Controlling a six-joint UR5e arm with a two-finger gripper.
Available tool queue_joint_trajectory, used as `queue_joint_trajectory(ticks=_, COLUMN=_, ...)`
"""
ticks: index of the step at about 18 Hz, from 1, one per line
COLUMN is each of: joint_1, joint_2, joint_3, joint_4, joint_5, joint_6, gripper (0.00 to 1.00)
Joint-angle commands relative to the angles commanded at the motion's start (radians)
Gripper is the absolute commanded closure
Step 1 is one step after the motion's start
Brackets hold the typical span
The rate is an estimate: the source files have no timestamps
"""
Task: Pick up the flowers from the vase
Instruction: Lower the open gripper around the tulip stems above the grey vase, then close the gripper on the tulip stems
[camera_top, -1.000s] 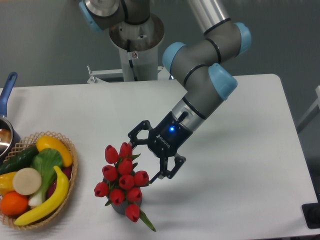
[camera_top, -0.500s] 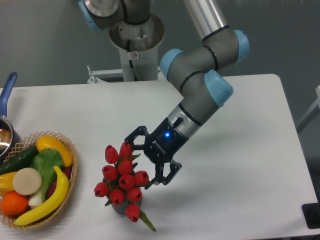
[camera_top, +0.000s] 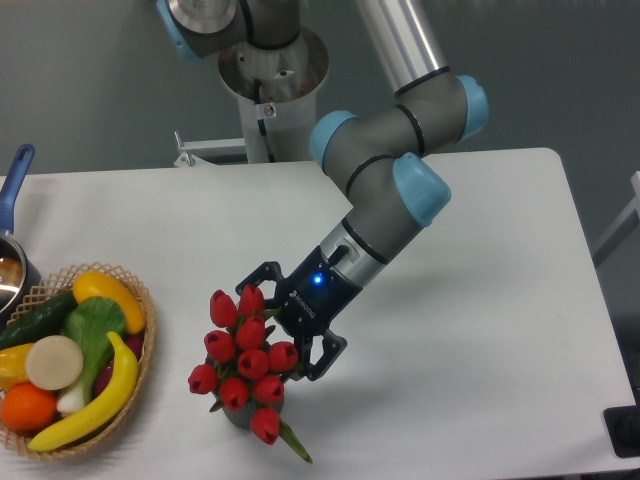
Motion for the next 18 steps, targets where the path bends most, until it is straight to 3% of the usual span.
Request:
queue_joint_trajectory(ticks=12, joint_1=-0.008, joint_2=-0.014, joint_3=0.025, joint_4=0.006, joint_5=-0.009, joint_6=-0.003, gripper=0.00)
queue_joint_trajectory(ticks=15, joint_1=-0.009, joint_2=-0.015, joint_3=0.023, joint_4=0.006, joint_5=-0.009, joint_6=-0.003, gripper=0.23)
queue_joint_trajectory(ticks=18, joint_1=-0.009, joint_2=-0.012, joint_3=0.015, joint_4=0.006, joint_5=-0.009, joint_6=-0.005, gripper=0.38)
